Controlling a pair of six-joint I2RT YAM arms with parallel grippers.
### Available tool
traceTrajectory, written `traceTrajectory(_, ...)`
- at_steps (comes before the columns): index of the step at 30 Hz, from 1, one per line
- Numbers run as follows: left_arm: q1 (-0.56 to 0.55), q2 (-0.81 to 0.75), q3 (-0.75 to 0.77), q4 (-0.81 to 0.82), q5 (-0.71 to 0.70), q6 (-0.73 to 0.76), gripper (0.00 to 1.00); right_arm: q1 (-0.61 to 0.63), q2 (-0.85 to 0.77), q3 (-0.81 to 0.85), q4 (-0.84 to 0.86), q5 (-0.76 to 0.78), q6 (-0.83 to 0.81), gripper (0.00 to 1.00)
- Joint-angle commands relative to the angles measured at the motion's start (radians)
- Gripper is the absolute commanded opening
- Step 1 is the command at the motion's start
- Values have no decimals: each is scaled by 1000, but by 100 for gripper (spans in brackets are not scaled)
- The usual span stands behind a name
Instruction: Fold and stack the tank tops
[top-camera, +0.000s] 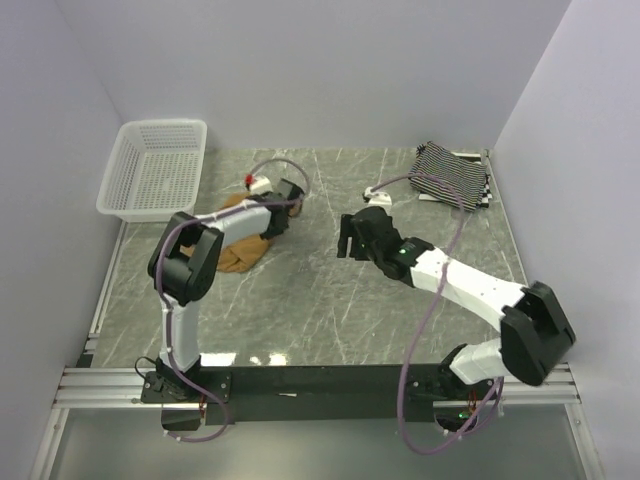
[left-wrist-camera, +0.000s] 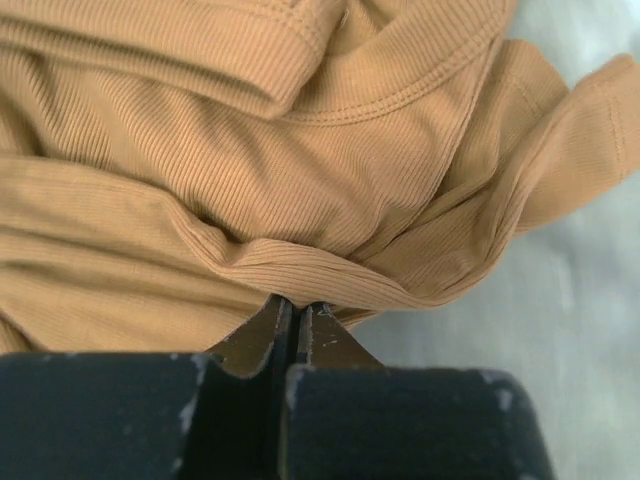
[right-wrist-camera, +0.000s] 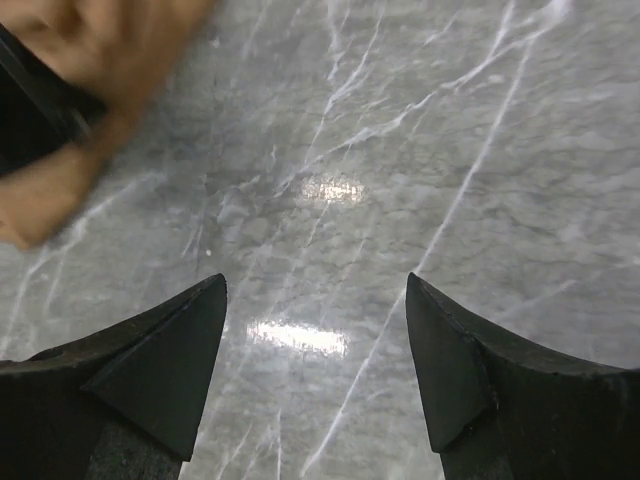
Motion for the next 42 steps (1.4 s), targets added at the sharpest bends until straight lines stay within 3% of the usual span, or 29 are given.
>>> traceTrajectory(1,-188,-184,-86,34,74,54,1,-11,-139,-18,-6,85,-2,79)
traceTrajectory(5,-337,-356,-329,137,224,13,0,-17,-204,-35,-35,93,-2,79)
traceTrajectory(6,-378,-414,-375,184,273,5,5,-20,-207,-37,-38,91,0,79)
traceTrajectory(7,-397,-439,-417,242,303,-4,16,-23,-206,-40,-44,83,1,79)
traceTrajectory(8,-426,-477,-467,248,303,-38,38,-24,-201,-46,-43,79,1,79)
traceTrajectory(12,-431,-585,-500,205,221,-90,52,-24,-123,-41,-40,48,14,79)
traceTrajectory(18,-322,-672,-431,-4,99,-165,52,-26,-69,-70,-73,45,58,79)
traceTrajectory(20,-220,-665,-449,-4,174,-136,47,-28,-94,-129,-50,44,70,79)
traceTrajectory(21,-140,-650,-460,13,216,-129,37,-28,-94,-144,-49,44,74,79)
traceTrajectory(22,-112,-642,-474,33,285,-116,33,-28,-83,-156,-56,42,81,79)
traceTrajectory(30,-28,-469,-460,85,264,-107,26,-24,-84,-284,-21,7,126,74)
traceTrajectory(32,-27,-465,-456,168,300,-70,28,-26,-95,-297,-21,4,141,74)
traceTrajectory(34,-27,-456,-447,217,370,-21,37,-26,-109,-320,-17,2,153,74)
traceTrajectory(37,-27,-390,-356,133,305,0,46,-32,-91,-293,-30,-3,166,72)
traceTrajectory(40,-20,-366,-339,151,278,20,50,-41,-33,-238,-40,-7,152,62)
traceTrajectory(42,-3,-322,-318,131,272,25,49,-55,21,-193,-41,-18,134,44)
